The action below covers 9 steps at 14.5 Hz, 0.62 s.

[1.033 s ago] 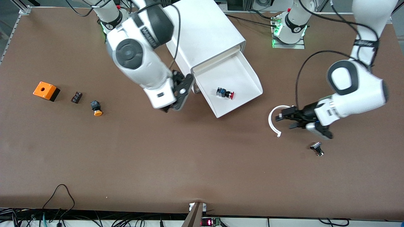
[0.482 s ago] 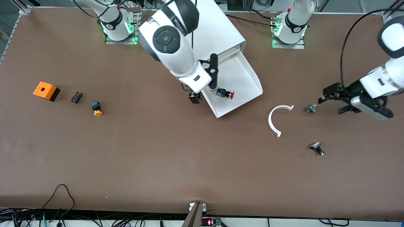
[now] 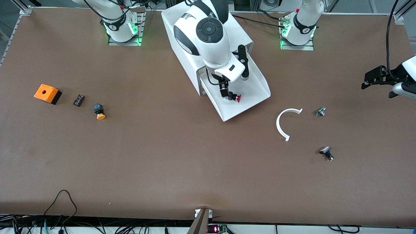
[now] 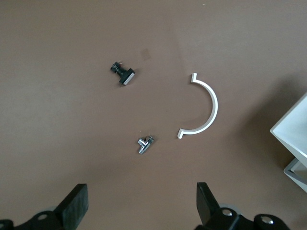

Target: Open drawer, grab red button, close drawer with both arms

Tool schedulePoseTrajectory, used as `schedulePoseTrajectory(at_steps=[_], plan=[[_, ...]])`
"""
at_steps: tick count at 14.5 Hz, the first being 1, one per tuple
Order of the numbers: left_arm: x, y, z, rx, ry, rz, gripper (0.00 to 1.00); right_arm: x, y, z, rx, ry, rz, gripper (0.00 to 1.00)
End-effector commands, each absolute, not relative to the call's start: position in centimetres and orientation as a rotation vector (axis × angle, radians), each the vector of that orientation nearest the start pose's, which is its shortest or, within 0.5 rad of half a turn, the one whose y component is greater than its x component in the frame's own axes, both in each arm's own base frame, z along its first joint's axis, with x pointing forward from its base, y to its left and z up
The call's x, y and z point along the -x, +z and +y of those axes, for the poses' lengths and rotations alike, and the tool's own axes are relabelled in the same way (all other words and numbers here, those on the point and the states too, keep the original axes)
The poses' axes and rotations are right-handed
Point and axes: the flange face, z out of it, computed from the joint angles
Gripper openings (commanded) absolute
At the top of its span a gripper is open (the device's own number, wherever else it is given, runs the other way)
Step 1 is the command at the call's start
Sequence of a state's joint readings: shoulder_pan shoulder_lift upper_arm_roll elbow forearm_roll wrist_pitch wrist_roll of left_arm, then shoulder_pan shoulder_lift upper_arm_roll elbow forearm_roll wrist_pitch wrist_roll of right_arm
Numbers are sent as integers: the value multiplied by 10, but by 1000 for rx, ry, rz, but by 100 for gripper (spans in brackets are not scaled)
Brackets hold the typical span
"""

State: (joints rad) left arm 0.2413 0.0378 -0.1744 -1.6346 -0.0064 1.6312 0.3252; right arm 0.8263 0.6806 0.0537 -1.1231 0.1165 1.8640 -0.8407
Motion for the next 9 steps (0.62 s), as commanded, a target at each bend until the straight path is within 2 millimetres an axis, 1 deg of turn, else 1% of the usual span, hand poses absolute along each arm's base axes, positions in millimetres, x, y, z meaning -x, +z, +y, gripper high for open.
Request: schedulePoseTrajectory(at_steps=[1, 3, 5, 6, 8, 9], plan=[[-566, 580, 15, 3105, 127, 278, 99, -482, 402, 584, -2144, 82, 2458, 99], [-564, 580, -4, 3100, 140, 225, 99, -485, 389, 588, -2156, 93, 2449, 99], [-564, 581, -11, 3088, 140, 174, 99, -488, 377, 590, -2161, 111, 2443, 99], [-564, 587, -11, 3089, 140, 159, 99, -489, 370, 592, -2163, 118, 2441, 99], [-561, 591, -12, 3103, 176, 150, 99, -488, 355, 597, -2167, 122, 2438, 99], [-561, 591, -15, 3103, 171, 157, 99, -489, 354, 598, -2187, 128, 2423, 99]])
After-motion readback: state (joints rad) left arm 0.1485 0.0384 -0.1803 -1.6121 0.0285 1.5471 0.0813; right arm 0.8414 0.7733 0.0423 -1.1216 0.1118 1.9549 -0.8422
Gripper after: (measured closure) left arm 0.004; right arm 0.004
